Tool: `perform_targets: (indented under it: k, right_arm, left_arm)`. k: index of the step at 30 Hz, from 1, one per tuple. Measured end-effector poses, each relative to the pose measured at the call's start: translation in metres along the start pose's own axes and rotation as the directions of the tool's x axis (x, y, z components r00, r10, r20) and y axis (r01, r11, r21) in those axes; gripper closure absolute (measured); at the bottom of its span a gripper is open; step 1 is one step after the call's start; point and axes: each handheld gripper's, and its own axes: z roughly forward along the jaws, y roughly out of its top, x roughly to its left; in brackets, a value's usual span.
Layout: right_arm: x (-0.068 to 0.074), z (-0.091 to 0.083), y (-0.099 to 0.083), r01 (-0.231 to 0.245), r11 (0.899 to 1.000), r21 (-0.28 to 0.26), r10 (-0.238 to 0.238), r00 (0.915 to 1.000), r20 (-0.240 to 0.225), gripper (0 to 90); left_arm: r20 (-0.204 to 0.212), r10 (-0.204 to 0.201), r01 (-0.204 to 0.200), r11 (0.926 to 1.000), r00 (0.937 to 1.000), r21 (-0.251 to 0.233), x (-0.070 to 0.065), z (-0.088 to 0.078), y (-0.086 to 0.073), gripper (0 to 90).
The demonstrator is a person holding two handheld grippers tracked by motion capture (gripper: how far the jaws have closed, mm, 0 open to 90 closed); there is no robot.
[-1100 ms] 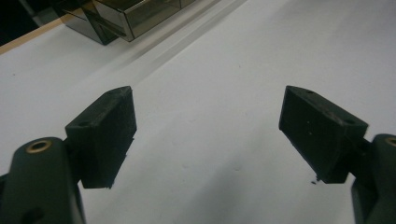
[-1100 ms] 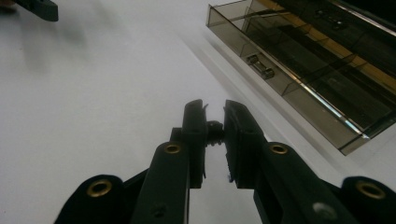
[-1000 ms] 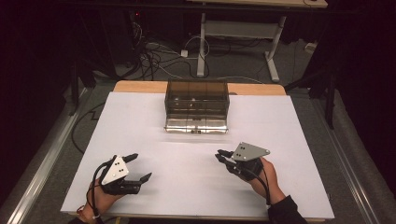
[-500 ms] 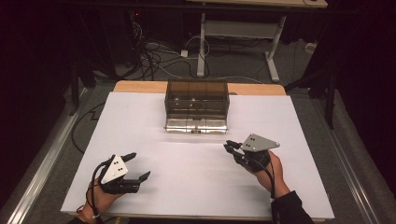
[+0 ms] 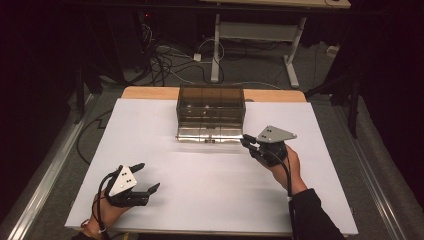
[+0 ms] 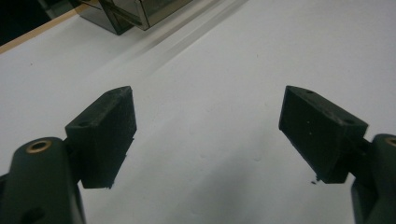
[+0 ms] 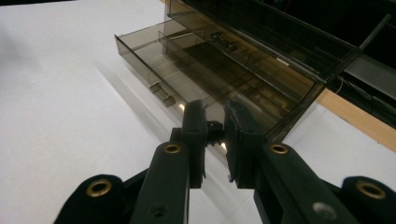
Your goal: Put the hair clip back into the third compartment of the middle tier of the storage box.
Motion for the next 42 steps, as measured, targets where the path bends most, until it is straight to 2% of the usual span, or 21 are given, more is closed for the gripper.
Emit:
perform_targets:
  k: [4,8,11,21,22,26,31,36,37,38,39,41,42]
  right_arm:
    - [-0.003,0.007,0.006,-0.005,1.000,0.006,0.005,1.0000,0.000,79.1]
    - [-0.007,0.023,0.012,-0.023,0.999,0.030,0.023,0.9997,0.007,79.1]
    - [-0.009,0.030,0.016,-0.019,0.999,0.033,0.019,0.9998,0.012,79.1]
    - [-0.011,0.047,0.020,-0.039,0.998,0.050,0.038,0.9990,0.023,79.1]
    - [-0.011,0.050,0.020,-0.054,0.997,0.057,0.053,0.9984,0.021,79.1]
    - [-0.011,0.054,0.018,-0.061,0.995,0.075,0.060,0.9979,0.025,79.0]
    - [-0.012,0.060,0.016,-0.068,0.994,0.080,0.066,0.9971,0.038,79.0]
    - [-0.013,0.062,0.015,-0.073,0.993,0.088,0.070,0.9968,0.037,78.2]
    - [-0.013,0.063,0.015,-0.075,0.993,0.093,0.072,0.9967,0.037,78.4]
    - [-0.013,0.063,0.014,-0.071,0.993,0.098,0.067,0.9971,0.037,80.8]
    - [-0.013,0.063,0.014,-0.071,0.993,0.098,0.067,0.9971,0.037,80.8]
    - [-0.012,0.066,0.013,-0.071,0.991,0.111,0.067,0.9969,0.041,80.6]
    - [-0.012,0.066,0.013,-0.071,0.991,0.111,0.067,0.9969,0.041,80.6]
  left_arm:
    - [0.004,0.007,-0.007,1.0000,1.0000,0.007,0.001,-0.001,0.001,18.3]
    - [0.005,0.009,-0.009,0.9999,0.9999,0.012,0.002,-0.001,0.001,18.3]
    - [0.006,0.007,-0.007,0.9999,1.0000,0.009,0.002,-0.001,0.001,18.3]
    - [0.003,0.027,-0.027,0.9995,0.9996,0.015,0.001,-0.003,0.002,18.4]
    - [0.006,0.025,-0.026,0.9996,0.9997,0.016,0.002,-0.003,0.002,18.3]
    - [0.005,0.005,-0.005,1.0000,1.0000,0.002,0.000,-0.001,0.001,18.4]
    - [0.007,0.026,-0.026,0.9996,0.9997,0.015,0.001,-0.003,0.002,18.3]
    - [0.004,-0.003,0.003,1.0000,1.0000,0.001,-0.002,0.001,0.000,18.3]
    - [0.012,0.033,-0.033,0.9990,0.9994,0.031,0.000,-0.001,0.000,18.3]
    - [0.003,-0.006,0.006,1.0000,1.0000,-0.004,-0.003,0.001,-0.001,18.3]
    - [0.003,-0.007,0.007,1.0000,1.0000,-0.005,-0.003,0.001,-0.001,18.3]
    - [0.004,0.002,-0.002,1.0000,1.0000,0.004,-0.002,0.001,0.000,18.3]
    - [0.012,0.031,-0.031,0.9991,0.9995,0.027,0.000,-0.002,0.000,18.3]
